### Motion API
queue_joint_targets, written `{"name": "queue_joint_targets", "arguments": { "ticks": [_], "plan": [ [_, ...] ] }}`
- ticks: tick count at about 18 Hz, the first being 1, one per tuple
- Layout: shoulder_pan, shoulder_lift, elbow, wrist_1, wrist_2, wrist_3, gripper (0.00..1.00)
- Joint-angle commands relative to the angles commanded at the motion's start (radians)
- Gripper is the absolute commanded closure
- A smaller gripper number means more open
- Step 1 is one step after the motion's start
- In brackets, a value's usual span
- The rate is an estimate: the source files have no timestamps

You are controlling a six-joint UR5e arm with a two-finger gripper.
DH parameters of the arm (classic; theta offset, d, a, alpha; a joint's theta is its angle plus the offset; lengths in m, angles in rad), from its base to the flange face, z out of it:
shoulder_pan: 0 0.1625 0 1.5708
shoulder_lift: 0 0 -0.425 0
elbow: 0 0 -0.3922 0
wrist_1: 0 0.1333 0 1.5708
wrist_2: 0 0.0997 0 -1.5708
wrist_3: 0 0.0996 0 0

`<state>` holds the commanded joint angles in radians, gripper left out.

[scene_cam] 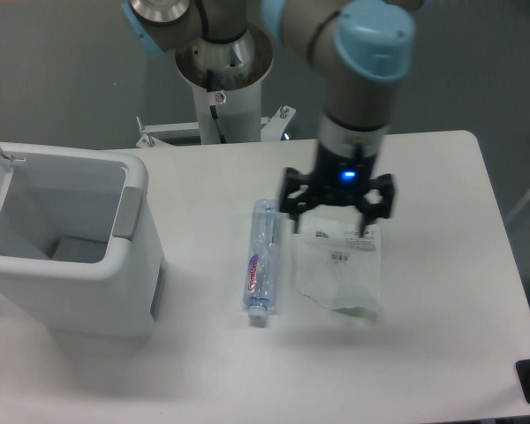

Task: Open the trash can
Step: 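Withdraw the gripper from the bin back over the plastic bag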

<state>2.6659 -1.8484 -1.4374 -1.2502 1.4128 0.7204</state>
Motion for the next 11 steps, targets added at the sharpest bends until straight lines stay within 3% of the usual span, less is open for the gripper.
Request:
{"name": "queue_joint_targets", "arguments": {
  "ticks": [4, 11],
  "plan": [
    [0.041, -0.011, -0.012, 0.002, 0.044, 0.229, 0.0],
    [0.104, -0.064, -0.014, 0.051, 0.11, 0.385, 0.0]
  ]
}}
